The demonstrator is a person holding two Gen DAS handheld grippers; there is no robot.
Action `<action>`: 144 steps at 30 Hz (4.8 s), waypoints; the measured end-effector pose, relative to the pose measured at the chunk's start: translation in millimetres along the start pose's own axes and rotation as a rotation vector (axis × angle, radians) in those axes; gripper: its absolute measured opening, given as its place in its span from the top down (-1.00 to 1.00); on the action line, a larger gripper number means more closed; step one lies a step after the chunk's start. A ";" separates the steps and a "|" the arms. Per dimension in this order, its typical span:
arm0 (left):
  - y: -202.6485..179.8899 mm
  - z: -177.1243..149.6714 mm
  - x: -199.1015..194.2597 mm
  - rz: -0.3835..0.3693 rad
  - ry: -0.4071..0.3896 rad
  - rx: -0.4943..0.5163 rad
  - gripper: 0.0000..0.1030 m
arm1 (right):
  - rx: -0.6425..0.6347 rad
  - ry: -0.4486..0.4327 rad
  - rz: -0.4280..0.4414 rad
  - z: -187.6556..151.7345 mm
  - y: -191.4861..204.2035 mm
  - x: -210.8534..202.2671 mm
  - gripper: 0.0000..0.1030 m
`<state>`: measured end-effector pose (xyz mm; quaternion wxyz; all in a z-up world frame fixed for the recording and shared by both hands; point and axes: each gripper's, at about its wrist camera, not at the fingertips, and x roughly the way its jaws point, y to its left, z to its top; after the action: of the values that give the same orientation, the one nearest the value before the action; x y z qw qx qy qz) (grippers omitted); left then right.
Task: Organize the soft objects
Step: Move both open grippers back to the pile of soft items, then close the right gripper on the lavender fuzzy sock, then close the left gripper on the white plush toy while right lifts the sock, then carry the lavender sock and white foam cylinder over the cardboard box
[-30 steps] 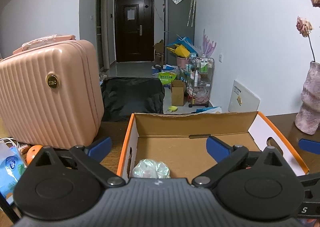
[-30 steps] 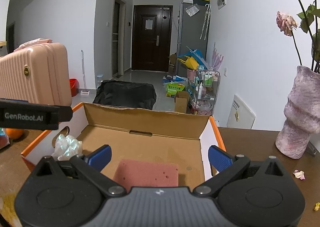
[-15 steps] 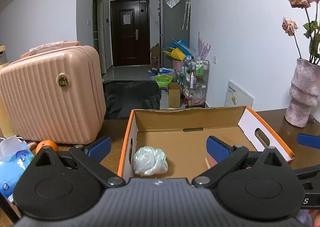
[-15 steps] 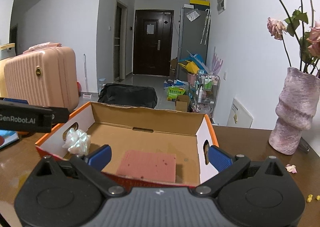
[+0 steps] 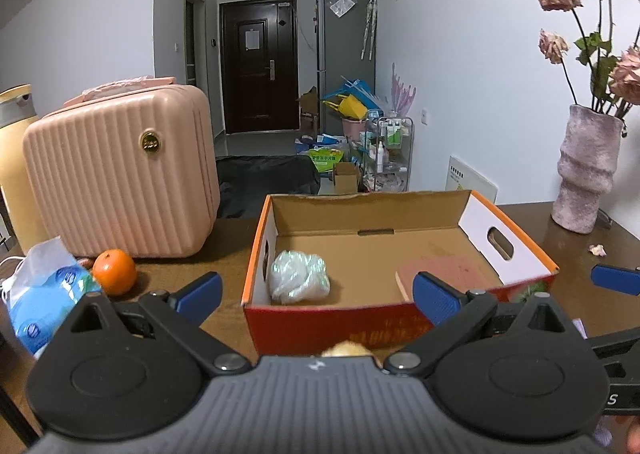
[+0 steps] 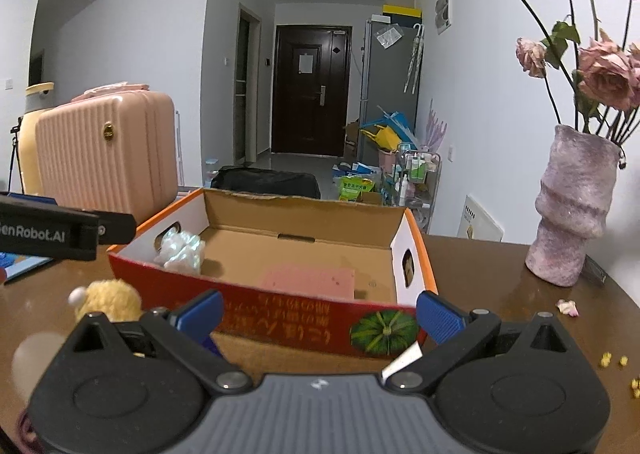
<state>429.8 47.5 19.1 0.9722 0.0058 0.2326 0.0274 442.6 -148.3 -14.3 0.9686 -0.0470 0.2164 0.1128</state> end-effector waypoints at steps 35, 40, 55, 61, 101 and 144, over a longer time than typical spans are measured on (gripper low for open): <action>15.0 -82.4 -116.1 0.006 -0.016 -0.052 -1.00 | -0.085 0.031 0.080 -76.3 57.0 -87.5 -1.00; 27.0 -87.7 -119.4 0.013 -0.013 -0.063 -1.00 | -0.093 0.057 0.068 -80.4 63.1 -78.5 -1.00; 45.9 -95.4 -112.6 0.021 0.007 -0.052 -1.00 | -0.110 0.125 0.066 -87.1 82.4 -43.4 -0.62; 46.6 -97.5 -111.2 0.019 0.012 -0.049 -1.00 | -0.096 0.140 0.072 -88.7 79.6 -39.9 -0.09; -27.5 -120.1 -79.4 0.089 -0.003 0.233 -1.00 | 0.066 -0.071 0.039 -64.3 5.6 -85.7 0.57; -26.7 -93.3 -88.6 0.005 -0.097 0.164 -0.03 | 0.093 -0.158 0.003 -54.7 -18.2 -84.6 0.57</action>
<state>310.0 15.7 -24.7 0.9785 0.0875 0.1865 0.0104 350.1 -190.3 -26.6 0.9836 0.0075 0.1445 0.1074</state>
